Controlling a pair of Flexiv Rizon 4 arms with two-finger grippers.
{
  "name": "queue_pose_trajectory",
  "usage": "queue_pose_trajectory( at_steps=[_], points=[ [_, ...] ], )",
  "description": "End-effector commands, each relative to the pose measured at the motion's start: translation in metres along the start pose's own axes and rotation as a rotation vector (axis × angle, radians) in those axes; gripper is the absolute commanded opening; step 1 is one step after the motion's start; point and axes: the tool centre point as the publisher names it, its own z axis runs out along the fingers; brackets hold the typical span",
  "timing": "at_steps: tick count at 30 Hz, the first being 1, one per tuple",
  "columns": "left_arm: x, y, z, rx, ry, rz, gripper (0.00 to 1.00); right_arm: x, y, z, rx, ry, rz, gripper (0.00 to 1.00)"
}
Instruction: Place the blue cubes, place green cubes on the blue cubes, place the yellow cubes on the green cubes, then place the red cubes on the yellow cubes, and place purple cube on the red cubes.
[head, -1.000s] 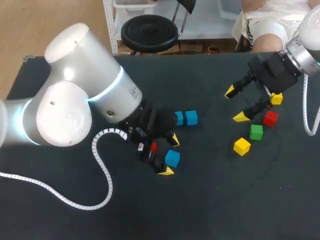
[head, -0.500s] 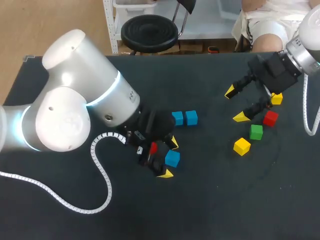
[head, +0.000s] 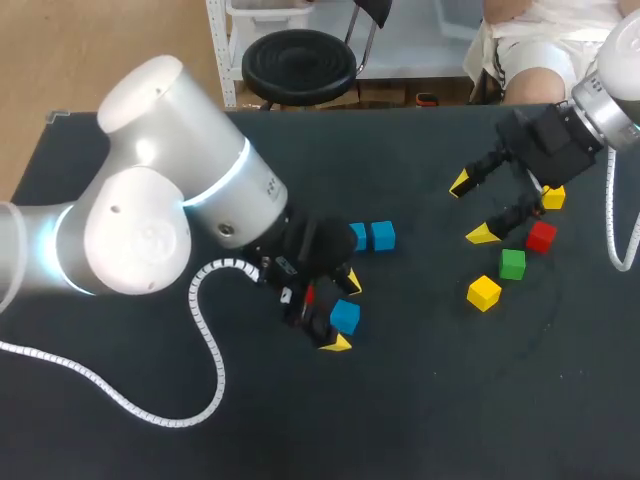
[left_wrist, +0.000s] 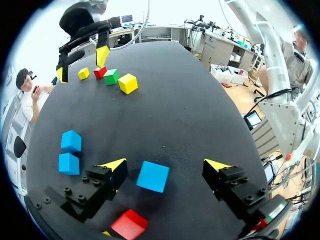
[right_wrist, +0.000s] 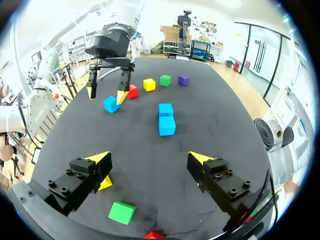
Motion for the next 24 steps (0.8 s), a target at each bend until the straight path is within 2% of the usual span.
queue_pose_trajectory(
  at_steps=[1, 2, 3, 4, 5, 8, 9, 10, 14, 15, 16, 17, 18, 19, 20, 24],
  points=[
    [0.0008, 0.0027, 0.0010, 0.004, -0.001, 0.001, 0.97, 0.0003, 0.0005, 0.0001, 0.002, -0.002, -0.001, 1.00],
    [0.0011, 0.0028, 0.0009, 0.004, -0.001, 0.002, 0.84, 0.0003, 0.0005, 0.0001, 0.002, -0.002, -0.001, 1.00],
    [0.0017, 0.0029, 0.0009, 0.003, -0.001, 0.003, 0.58, 0.0003, 0.0005, 0.0001, 0.002, -0.002, -0.001, 1.00],
    [0.0022, 0.0030, 0.0009, 0.003, -0.001, 0.003, 0.48, 0.0003, 0.0005, 0.0001, 0.002, -0.002, -0.001, 1.00],
    [0.0027, 0.0030, 0.0010, 0.003, -0.001, 0.002, 0.44, 0.0003, 0.0005, 0.0001, 0.002, -0.002, -0.001, 1.00],
    [0.0050, 0.0030, 0.0032, 0.005, 0.002, 0.001, 0.09, 0.0003, 0.0005, 0.0001, 0.002, -0.002, -0.001, 1.00],
    [0.0059, 0.0032, 0.0040, 0.007, 0.003, 0.000, 0.02, 0.0003, 0.0005, 0.0001, 0.002, -0.002, -0.001, 1.00],
    [0.0067, 0.0034, 0.0047, 0.008, 0.004, -0.001, 0.00, 0.0003, 0.0005, 0.0001, 0.002, -0.002, -0.001, 1.00],
    [0.0086, 0.0035, 0.0064, 0.014, 0.007, -0.005, 0.00, 0.0003, 0.0005, 0.0001, 0.002, -0.002, -0.001, 1.00],
    [0.0086, 0.0034, 0.0064, 0.015, 0.008, -0.004, 0.08, 0.0003, 0.0005, 0.0001, 0.002, -0.002, -0.001, 1.00],
    [0.0086, 0.0034, 0.0064, 0.015, 0.007, -0.003, 0.09, 0.0003, 0.0005, 0.0001, 0.002, -0.002, -0.001, 1.00],
    [0.0085, 0.0033, 0.0062, 0.014, 0.007, -0.004, 0.15, 0.0003, 0.0005, 0.0001, 0.002, -0.002, -0.001, 1.00],
    [0.0084, 0.0031, 0.0054, 0.012, 0.007, -0.006, 0.33, 0.0003, 0.0005, 0.0001, 0.002, -0.002, -0.001, 1.00],
    [0.0082, 0.0029, 0.0045, 0.010, 0.007, -0.008, 0.64, 0.0003, 0.0005, 0.0001, 0.002, -0.002, -0.001, 1.00],
    [0.0080, 0.0027, 0.0035, 0.008, 0.006, -0.009, 1.00, 0.0003, 0.0005, 0.0001, 0.002, -0.002, -0.001, 1.00],
    [0.0094, 0.0011, 0.0010, -0.003, 0.009, -0.023, 1.00, 0.0003, 0.0005, 0.0001, 0.002, -0.002, -0.001, 1.00]
  ],
)
